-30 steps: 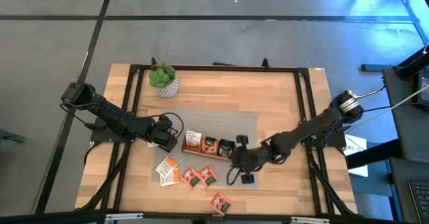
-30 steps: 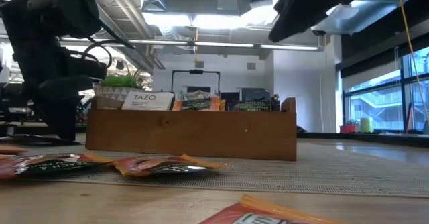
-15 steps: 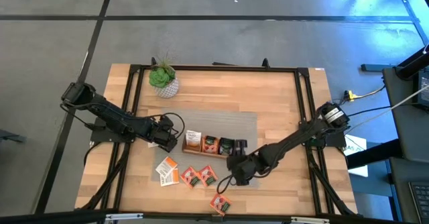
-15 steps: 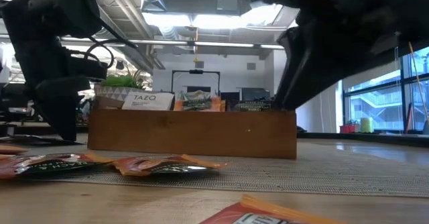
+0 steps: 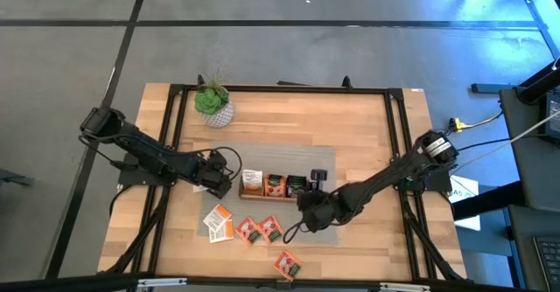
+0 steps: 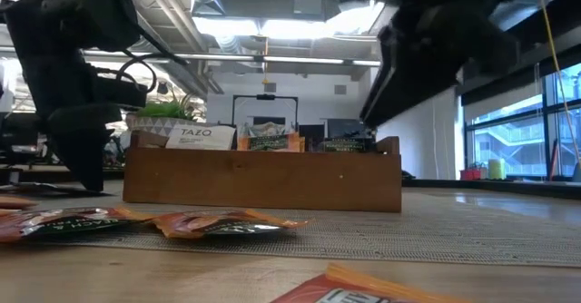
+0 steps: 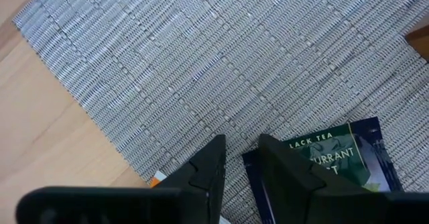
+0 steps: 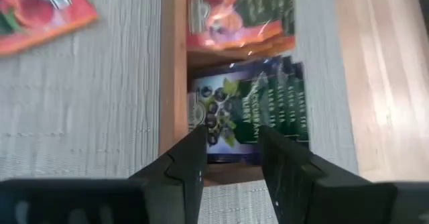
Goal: Pick & Place Tea
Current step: Put the orange tea bag into the middle section of the wooden organizer
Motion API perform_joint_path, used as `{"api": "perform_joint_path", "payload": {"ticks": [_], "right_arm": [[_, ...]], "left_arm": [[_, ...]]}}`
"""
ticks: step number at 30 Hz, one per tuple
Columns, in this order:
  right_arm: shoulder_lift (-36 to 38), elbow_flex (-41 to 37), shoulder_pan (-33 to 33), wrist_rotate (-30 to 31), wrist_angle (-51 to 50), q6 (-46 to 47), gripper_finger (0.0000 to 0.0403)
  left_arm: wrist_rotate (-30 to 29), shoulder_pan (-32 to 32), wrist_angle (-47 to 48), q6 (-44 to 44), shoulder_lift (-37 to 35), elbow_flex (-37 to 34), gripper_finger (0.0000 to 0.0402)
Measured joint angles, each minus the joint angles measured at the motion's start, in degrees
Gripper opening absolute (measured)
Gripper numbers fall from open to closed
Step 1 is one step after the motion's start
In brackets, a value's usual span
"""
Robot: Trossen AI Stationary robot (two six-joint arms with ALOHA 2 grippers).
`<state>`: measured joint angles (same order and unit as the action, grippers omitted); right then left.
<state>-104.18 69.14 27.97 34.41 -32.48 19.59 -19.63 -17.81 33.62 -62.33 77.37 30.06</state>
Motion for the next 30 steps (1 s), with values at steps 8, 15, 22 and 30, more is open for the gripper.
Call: {"api": "perform_joint_path", "payload": {"ticks": [8, 15, 22, 30], "right_arm": [[6.5, 0.0, 0.4, -9.1, 3.4, -4.9, 0.0138], [4.2, -0.1, 0.7, -11.4, 10.5, -11.9, 0.0138], [2.5, -0.1, 2.0, -14.3, 13.0, -12.3, 0.0138], [1.9, 0.0, 5.3, -24.8, 16.5, -13.0, 0.0138]], "left_arm": [[-1.6, -2.0, 4.3, 7.4, -0.9, 8.3, 0.0089], [-0.8, -8.5, -12.1, 15.5, 0.1, 12.7, 0.0088], [-0.2, -15.1, -31.5, 20.5, 7.6, 13.4, 0.0089], [-0.1, -17.9, -32.5, 24.4, 23.0, 25.9, 0.0088]]}}
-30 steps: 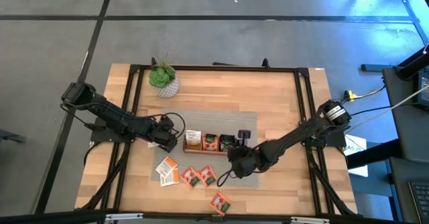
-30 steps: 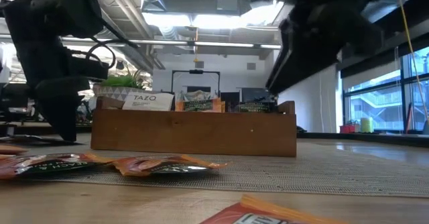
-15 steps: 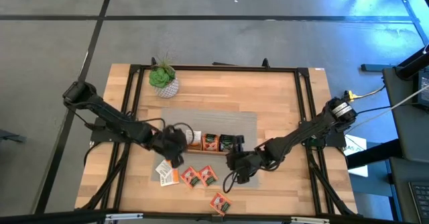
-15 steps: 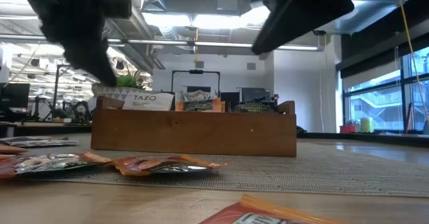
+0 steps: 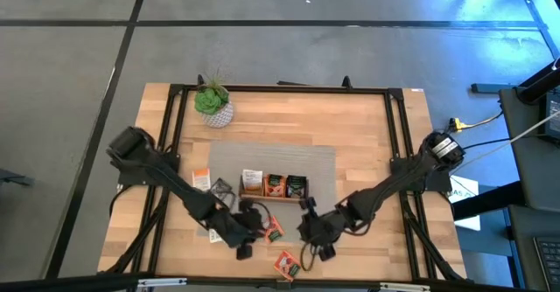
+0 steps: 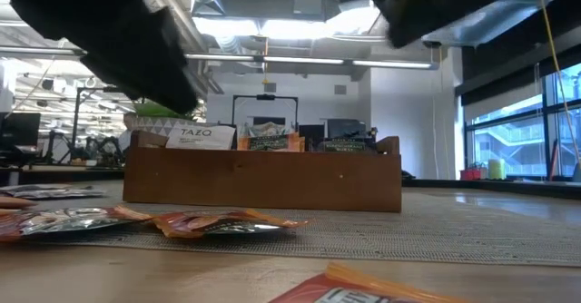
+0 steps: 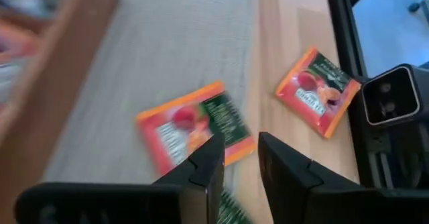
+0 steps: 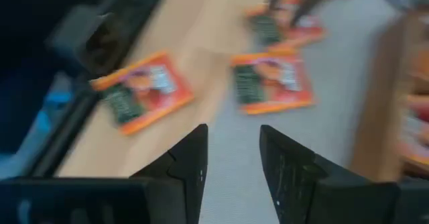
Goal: Pick & Place Tea
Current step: Put the orange tea bag into the middle section of the wooden organizer
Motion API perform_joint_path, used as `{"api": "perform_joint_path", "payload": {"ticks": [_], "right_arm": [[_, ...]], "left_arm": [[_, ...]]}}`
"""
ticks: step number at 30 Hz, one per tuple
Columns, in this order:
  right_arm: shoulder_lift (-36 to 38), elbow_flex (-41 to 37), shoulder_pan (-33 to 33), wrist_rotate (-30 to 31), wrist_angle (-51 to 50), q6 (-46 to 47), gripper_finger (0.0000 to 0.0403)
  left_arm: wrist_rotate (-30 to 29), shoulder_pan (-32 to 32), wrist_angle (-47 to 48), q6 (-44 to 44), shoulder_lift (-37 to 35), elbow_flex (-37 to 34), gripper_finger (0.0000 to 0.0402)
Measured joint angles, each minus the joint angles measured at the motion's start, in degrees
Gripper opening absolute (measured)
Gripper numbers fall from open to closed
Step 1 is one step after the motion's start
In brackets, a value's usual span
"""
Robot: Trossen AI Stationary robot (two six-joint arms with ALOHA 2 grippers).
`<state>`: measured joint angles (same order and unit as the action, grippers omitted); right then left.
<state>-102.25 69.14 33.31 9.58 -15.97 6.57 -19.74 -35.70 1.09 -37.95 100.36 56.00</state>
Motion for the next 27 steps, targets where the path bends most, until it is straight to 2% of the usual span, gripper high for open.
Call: {"api": "perform_joint_path", "payload": {"ticks": [4, 11, 14, 20, 27], "right_arm": [[-1.3, -0.1, 2.5, -1.8, 2.0, -4.4, 0.0138], [-5.3, -0.1, 6.6, -1.7, 4.7, -13.1, 0.0138], [-8.1, 0.0, 8.2, -1.6, 6.0, -17.4, 0.0138], [-12.8, 0.0, 9.1, 3.7, 12.2, -25.0, 0.0138], [-15.4, 0.0, 8.9, 3.8, 14.1, -26.4, 0.0138]], "left_arm": [[2.1, 0.6, 0.3, 2.1, 6.5, 6.3, 0.0088], [10.0, 2.3, -0.9, 2.3, 13.9, 11.9, 0.0088], [11.7, 2.4, -1.3, 2.3, 15.7, 13.0, 0.0088], [15.1, 2.6, -5.2, 4.2, 17.3, 12.9, 0.0088], [17.7, 2.5, -7.8, 3.8, 19.5, 13.0, 0.0088]]}}
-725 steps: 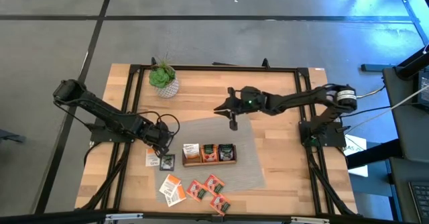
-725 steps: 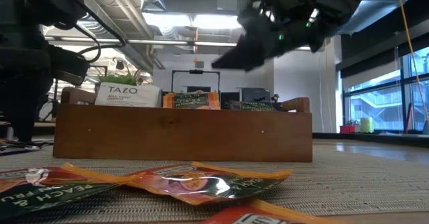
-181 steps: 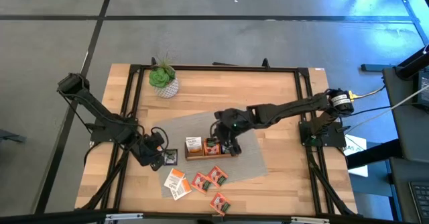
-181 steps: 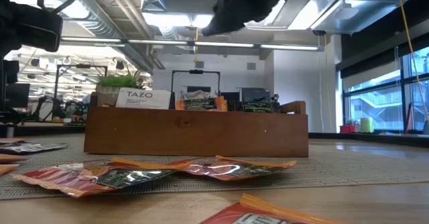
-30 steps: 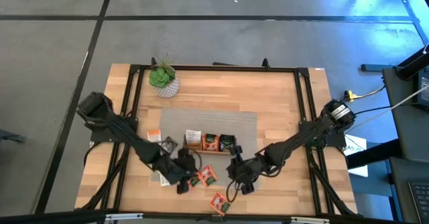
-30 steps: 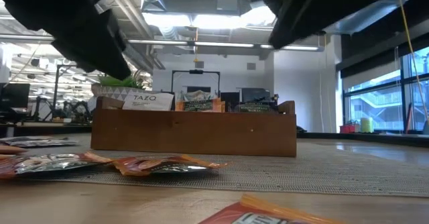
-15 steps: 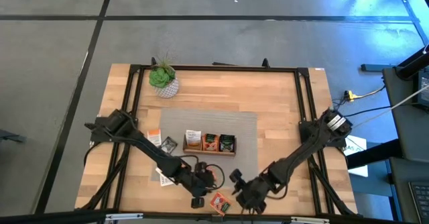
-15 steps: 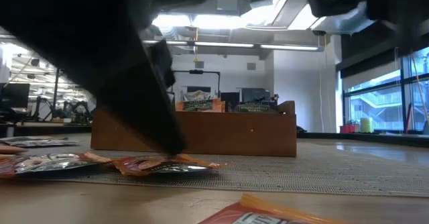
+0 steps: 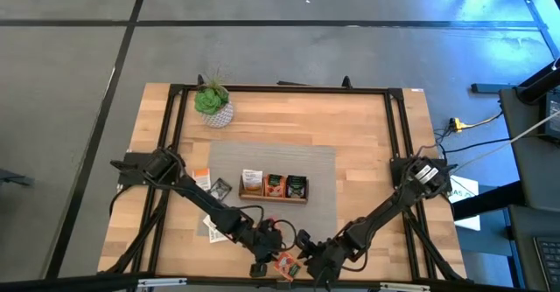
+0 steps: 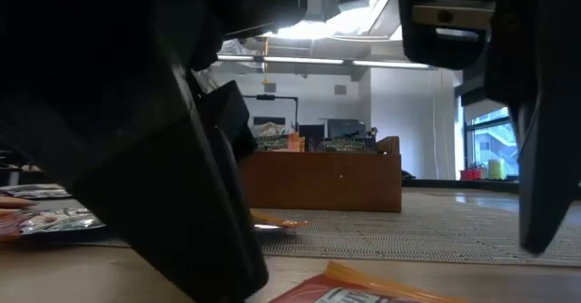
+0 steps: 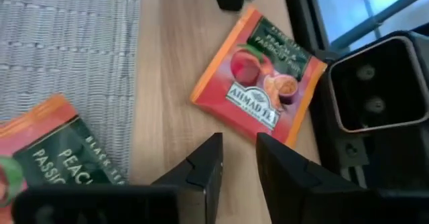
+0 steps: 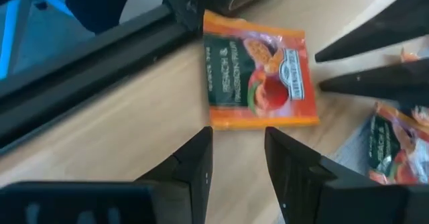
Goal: Pick & Place Tea
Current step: Put the orange tea bag into the middle section of the wooden organizer
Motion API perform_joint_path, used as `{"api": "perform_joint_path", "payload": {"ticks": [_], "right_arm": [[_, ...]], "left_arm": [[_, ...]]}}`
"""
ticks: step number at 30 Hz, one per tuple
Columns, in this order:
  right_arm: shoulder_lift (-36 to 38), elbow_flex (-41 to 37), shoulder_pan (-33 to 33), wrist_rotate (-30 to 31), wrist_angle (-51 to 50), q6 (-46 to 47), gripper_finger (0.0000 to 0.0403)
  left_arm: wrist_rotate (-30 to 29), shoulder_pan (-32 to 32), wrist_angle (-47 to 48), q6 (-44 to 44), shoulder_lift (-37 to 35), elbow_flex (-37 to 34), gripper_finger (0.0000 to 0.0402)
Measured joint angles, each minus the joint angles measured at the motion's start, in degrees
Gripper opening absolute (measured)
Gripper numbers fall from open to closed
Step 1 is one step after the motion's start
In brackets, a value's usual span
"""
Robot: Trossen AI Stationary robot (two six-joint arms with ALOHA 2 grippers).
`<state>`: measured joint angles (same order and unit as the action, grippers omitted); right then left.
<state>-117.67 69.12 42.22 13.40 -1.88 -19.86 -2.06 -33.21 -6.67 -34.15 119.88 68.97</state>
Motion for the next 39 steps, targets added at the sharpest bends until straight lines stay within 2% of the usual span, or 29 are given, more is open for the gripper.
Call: {"api": "perform_joint_path", "payload": {"ticks": [7, 17, 21, 31, 39], "right_arm": [[-1.7, 0.1, 0.0, -0.3, 2.8, -2.9, 0.0138], [-1.9, 0.0, 0.8, -0.1, 3.9, -3.0, 0.0132], [-2.0, 0.0, 0.8, -0.8, 4.2, -2.9, 0.0106], [-2.0, 0.0, 0.9, -1.7, 4.3, -2.7, 0.0009], [-1.5, -0.1, 1.2, 1.8, 3.4, 1.5, 0.0005]], "left_arm": [[0.3, 0.3, -4.6, 0.0, 1.9, 0.1, 0.0088], [-1.0, 0.3, -5.3, -2.1, 2.1, 0.1, 0.0088], [-1.3, 0.3, -5.3, -2.1, 2.1, 0.1, 0.0088], [-1.6, 0.3, -5.3, -2.6, 2.1, 0.0, 0.0088], [0.4, 0.4, -5.3, -1.7, 1.8, 0.0, 0.0088]]}}
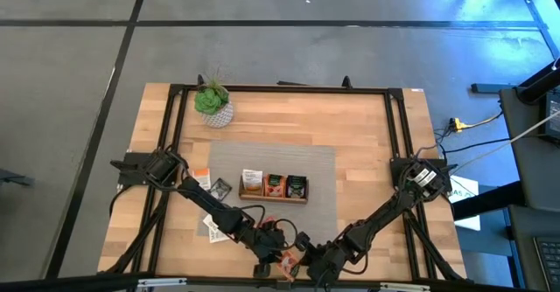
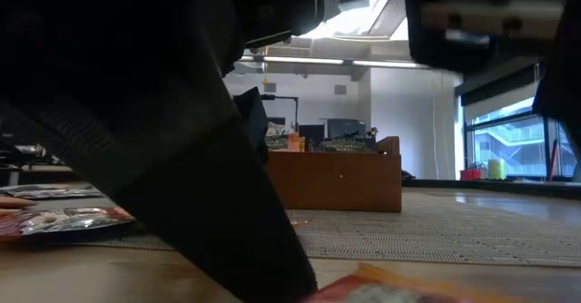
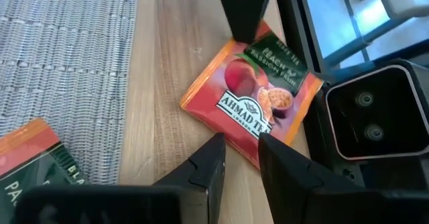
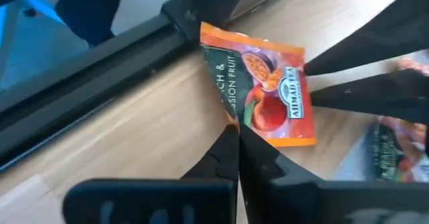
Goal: Pick & Place Tea
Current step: Put the orange tea bag into the middle section of the wooden organizer
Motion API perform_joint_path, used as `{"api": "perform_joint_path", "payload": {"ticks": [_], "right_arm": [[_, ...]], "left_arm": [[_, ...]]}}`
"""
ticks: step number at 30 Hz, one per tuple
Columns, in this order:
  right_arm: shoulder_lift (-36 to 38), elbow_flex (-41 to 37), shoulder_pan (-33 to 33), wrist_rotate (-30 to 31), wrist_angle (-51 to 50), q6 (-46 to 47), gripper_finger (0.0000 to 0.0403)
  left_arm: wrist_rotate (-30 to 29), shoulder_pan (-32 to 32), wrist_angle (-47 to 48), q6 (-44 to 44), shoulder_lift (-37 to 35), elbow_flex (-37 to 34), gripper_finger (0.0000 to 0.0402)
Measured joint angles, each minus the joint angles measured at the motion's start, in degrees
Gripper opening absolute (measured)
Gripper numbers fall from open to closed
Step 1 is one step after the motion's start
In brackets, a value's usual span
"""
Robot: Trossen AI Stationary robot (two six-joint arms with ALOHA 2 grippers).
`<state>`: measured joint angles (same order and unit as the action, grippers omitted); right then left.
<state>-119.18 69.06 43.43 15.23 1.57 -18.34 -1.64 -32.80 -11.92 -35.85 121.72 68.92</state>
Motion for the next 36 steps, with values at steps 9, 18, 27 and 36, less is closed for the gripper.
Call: {"api": "perform_joint_path", "payload": {"ticks": [9, 18, 27, 36], "right_arm": [[9.6, 0.0, 0.3, 1.5, -5.7, 1.8, 0.0004], [18.8, 0.0, -0.1, -8.2, -6.0, 1.5, 0.0002], [19.6, 0.0, -0.6, -16.2, 1.7, -19.5, 0.0002], [19.6, 0.0, -2.2, -32.8, 9.5, -33.1, 0.0002]], "left_arm": [[4.2, 0.7, 0.1, 0.8, -1.8, -0.1, 0.0088], [6.9, 0.7, -3.1, 7.9, -8.9, -0.1, 0.0088], [11.3, 0.7, -15.2, 10.6, -10.7, 0.0, 0.0088], [12.3, 0.3, -20.5, 11.1, -10.6, 0.0, 0.0088]]}}
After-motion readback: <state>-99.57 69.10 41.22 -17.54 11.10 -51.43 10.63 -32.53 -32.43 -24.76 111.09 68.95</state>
